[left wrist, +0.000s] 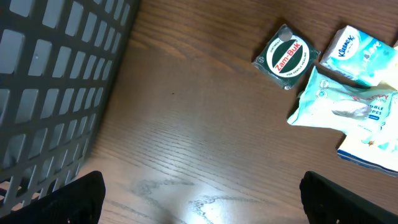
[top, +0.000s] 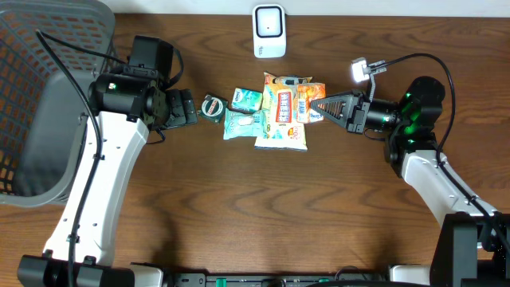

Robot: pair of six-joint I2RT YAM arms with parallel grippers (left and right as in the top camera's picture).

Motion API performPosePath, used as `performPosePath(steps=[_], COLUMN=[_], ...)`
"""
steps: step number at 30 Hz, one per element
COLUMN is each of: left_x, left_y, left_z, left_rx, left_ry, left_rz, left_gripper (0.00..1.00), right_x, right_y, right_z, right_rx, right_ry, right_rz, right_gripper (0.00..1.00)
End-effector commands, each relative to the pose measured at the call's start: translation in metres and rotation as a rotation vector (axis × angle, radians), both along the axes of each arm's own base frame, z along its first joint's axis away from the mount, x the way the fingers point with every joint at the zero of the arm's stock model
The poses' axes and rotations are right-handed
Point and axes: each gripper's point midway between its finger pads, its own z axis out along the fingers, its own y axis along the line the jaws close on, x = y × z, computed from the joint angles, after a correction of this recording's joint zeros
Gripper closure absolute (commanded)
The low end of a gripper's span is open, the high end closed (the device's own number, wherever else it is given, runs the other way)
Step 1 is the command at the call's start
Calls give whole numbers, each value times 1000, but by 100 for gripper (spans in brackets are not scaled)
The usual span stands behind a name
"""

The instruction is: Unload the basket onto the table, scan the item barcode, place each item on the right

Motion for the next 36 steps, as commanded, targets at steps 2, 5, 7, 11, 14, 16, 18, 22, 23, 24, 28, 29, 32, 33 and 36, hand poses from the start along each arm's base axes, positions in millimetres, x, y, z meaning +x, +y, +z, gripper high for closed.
performPosePath(steps=[2, 5, 7, 11, 14, 16, 18, 22, 23, 24, 28, 29, 32, 33, 36], left_x=[-1, 0, -1, 0, 0, 0, 0, -1, 0, 0, 0, -1, 0, 0, 0], left_y=[4, 4, 4, 4, 4, 4, 4, 4, 4, 4, 4, 4, 4, 4, 4], left_z=[0, 0, 0, 0, 0, 0, 0, 0, 0, 0, 0, 0, 0, 0, 0], left_rx=[14, 14, 14, 14, 14, 14, 14, 14, 14, 14, 14, 14, 14, 14, 14], left_ry=[-1, -2, -1, -2, -2, -2, -2, -1, -2, -2, -2, -1, -2, -2, -2], left_rz=[12, 12, 12, 12, 12, 12, 12, 12, 12, 12, 12, 12, 12, 12, 12], left_gripper=[1, 2, 1, 1, 1, 1, 1, 1, 1, 1, 2, 1, 1, 1, 2], right_x=[3, 4, 3, 5, 12, 18, 24, 41, 44, 48, 52, 53, 61, 64, 75], right_y=[-1, 7, 24, 46, 53, 54, 55, 49, 45, 39, 2, -3, -10, -12, -18], right_z=[7, 7, 7, 6, 2, -4, -11, -38, -48, -61, -99, -97, -80, -73, -51], right_rx=[1, -1, -7, -27, -42, -60, -87, -212, -268, -340, -714, -771, -883, -910, -999], right_ry=[-15, -17, -42, -100, -87, -77, -62, -38, -26, -2, 78, 74, 22, -4, -99], right_rz=[-20, -29, -31, -59, -112, -153, -200, -322, -348, -380, -495, -515, -571, -587, -659], right_gripper=[99, 99, 99, 99, 99, 99, 99, 98, 98, 98, 99, 99, 99, 99, 99])
